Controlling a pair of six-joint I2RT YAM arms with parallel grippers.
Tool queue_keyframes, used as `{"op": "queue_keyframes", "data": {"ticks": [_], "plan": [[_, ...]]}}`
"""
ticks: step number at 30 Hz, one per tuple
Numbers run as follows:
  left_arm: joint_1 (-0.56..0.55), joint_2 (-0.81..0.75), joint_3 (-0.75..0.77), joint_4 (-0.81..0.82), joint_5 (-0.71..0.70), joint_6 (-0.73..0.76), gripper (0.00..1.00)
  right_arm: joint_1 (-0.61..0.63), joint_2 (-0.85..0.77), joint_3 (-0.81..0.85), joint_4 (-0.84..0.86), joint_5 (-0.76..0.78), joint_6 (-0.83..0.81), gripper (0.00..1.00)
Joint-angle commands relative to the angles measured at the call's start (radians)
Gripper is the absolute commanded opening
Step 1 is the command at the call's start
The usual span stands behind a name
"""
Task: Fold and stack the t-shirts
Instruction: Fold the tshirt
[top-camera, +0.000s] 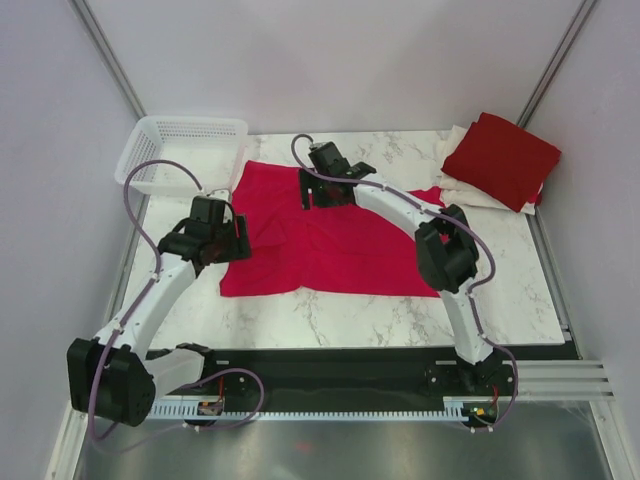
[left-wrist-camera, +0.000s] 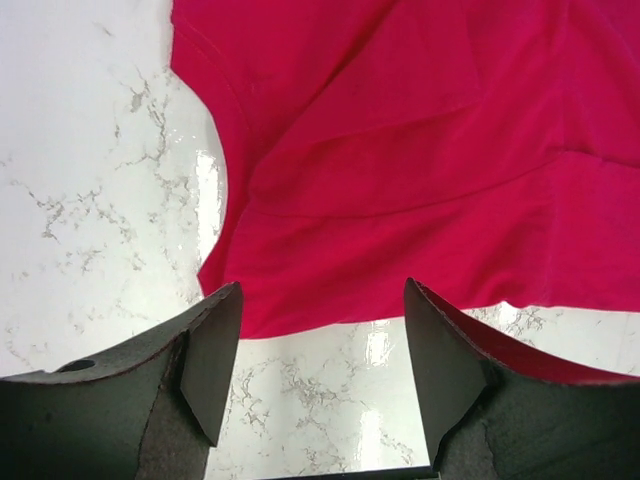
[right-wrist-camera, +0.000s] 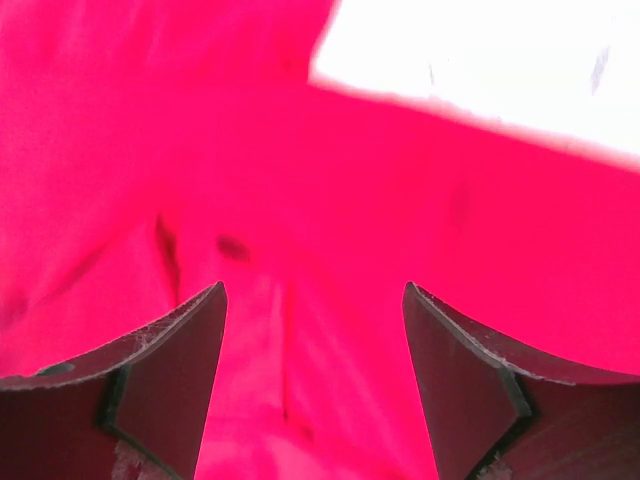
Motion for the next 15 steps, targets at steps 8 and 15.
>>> {"op": "queue_keyframes", "data": {"ticks": [8,15], "plan": [[-0.186,0.307,0.162,0.056,-0.082,-0.082,0.56,0.04,-0.585,-0.702,0.199,-0.075,0.11,0.82],[-0.21,0.519,0.181,0.144,-0.233,-0.179,0.57,0.038,-0.762,-0.943,0.204,-0.058,0.106,0.83]]}}
